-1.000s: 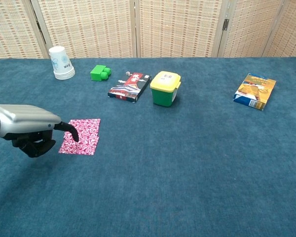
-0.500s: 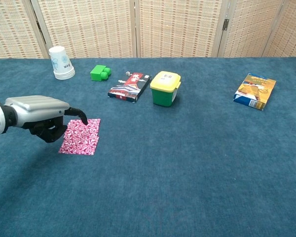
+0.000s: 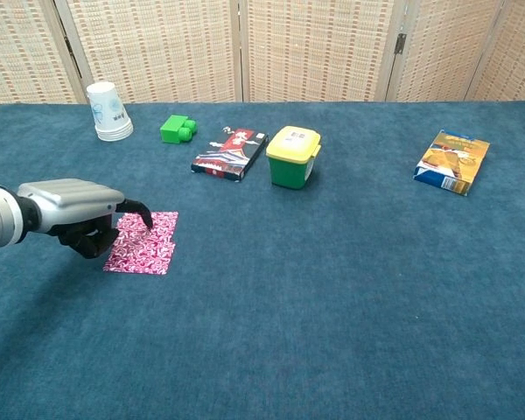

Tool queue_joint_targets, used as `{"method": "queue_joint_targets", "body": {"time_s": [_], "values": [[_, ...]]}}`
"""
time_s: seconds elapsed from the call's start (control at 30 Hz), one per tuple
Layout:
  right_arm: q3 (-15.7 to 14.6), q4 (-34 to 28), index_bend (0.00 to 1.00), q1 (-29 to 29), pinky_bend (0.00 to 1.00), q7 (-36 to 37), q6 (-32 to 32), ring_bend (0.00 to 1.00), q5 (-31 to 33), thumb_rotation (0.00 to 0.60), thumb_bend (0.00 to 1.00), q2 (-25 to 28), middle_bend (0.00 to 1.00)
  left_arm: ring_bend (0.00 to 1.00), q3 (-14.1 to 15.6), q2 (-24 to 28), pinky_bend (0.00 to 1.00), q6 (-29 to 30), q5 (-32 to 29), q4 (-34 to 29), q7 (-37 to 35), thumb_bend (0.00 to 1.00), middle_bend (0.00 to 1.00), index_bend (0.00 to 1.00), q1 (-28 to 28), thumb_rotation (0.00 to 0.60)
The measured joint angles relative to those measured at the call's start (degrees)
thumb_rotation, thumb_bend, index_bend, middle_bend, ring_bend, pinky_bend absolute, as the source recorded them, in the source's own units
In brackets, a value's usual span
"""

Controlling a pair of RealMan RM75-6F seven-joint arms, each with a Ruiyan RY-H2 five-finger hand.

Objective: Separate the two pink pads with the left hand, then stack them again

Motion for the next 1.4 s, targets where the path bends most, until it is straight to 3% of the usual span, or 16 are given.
{"method": "queue_joint_targets", "body": {"time_s": [0.83,1.4], "values": [[0.1,-0.6,0.1,-0.1,0.16,-0.4,0.5,0.1,-0.3,0.6,0.27,0.3,0.18,0.92,3.7,9.4,1.0,1.1,-1.1,-5.4,3.2,0.76,0.94,0.23,2.2,0.6],[0.0,0.2,0.1,-0.2,0.16,0.4,0.2,0.1,0.2,0.6,0.27,0.0,0.18,0.92,0.9,5.2,1.0,1.4,1.9,-6.8,2.3,0.76,0.94,0.23,1.3,0.6]]}}
